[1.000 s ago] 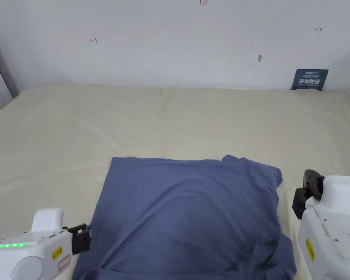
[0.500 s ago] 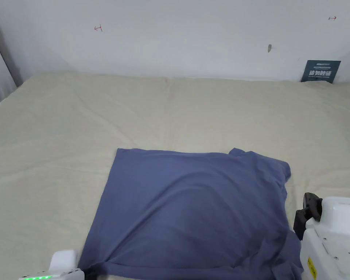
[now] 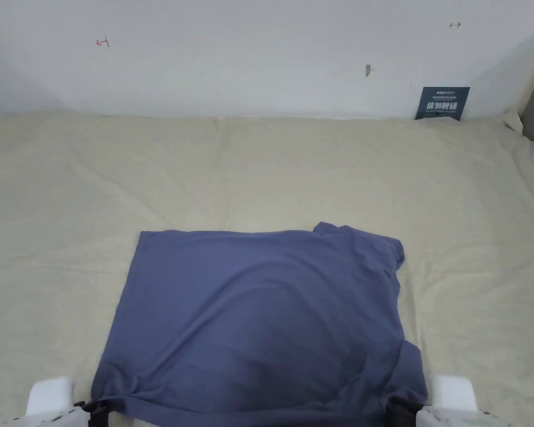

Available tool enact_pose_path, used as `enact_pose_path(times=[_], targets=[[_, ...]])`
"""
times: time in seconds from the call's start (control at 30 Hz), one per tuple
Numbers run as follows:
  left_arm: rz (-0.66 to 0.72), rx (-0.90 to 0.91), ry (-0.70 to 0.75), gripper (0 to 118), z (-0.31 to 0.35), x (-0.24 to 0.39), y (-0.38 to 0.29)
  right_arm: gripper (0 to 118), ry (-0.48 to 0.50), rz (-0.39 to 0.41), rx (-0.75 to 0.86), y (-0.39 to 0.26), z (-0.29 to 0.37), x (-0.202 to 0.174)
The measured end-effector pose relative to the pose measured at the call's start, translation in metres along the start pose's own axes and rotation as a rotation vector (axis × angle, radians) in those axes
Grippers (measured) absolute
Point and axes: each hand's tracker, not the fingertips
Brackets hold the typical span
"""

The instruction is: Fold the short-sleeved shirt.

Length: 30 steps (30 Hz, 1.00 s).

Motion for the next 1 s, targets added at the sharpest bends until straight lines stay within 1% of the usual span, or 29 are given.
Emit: enact_pose_path(times=[0.03, 0.07, 0.13, 0.17, 0.2, 0.23, 0.33, 0.37, 0.5, 0.57, 0.67, 0.77, 0.87, 1.0], targets=[[0.003, 0.0, -0.003, 6, 0.0, 0.0, 0.001, 93, 0.004, 0.0, -0.011, -0.003, -0.003, 0.0], [0.003, -0.004, -0.005, 6, 0.0, 0.0, 0.001, 86, 0.01, 0.005, -0.022, -0.005, -0.007, -0.001], [0.001, -0.003, -0.001, 6, 0.0, 0.001, 0.001, 37, 0.019, 0.003, -0.032, -0.009, -0.014, -0.001], [0.0, -0.005, 0.0, 6, 0.0, 0.001, 0.002, 10, 0.017, 0.004, -0.029, -0.01, -0.015, -0.002], [0.001, -0.007, 0.002, 6, 0.0, 0.001, 0.002, 2, 0.012, 0.0, -0.023, -0.011, -0.016, -0.002], [0.005, -0.007, 0.001, 6, 0.0, 0.0, 0.002, 2, 0.002, -0.001, -0.022, -0.009, -0.016, -0.003], [0.015, -0.006, -0.001, 6, 0.002, 0.0, 0.006, 1, 0.041, -0.046, -0.006, -0.004, -0.009, 0.003], [0.021, -0.004, -0.005, 6, 0.003, -0.001, 0.008, 1, 0.047, -0.06, 0.028, 0.0, -0.003, 0.002], [0.039, 0.022, -0.019, 6, 0.003, -0.003, 0.028, 1, 0.05, -0.024, 0.114, 0.028, 0.016, 0.002], [0.052, 0.048, -0.03, 6, 0.004, -0.002, 0.044, 1, 0.056, -0.026, 0.177, 0.045, 0.023, 0.001], [0.057, 0.089, -0.034, 6, 0.0, -0.001, 0.074, 1, 0.059, -0.025, 0.225, 0.079, 0.026, -0.002], [0.037, 0.112, -0.005, 6, -0.016, 0.003, 0.109, 1, 0.065, -0.021, 0.26, 0.115, 0.016, -0.006], [0.026, 0.099, 0.002, 6, -0.042, 0.005, 0.139, 1, 0.043, 0.006, 0.266, 0.141, -0.007, -0.012], [-0.039, 0.009, 0.037, 6, -0.094, 0.012, 0.164, 1, 0.023, 0.03, 0.195, 0.164, -0.059, -0.015]])
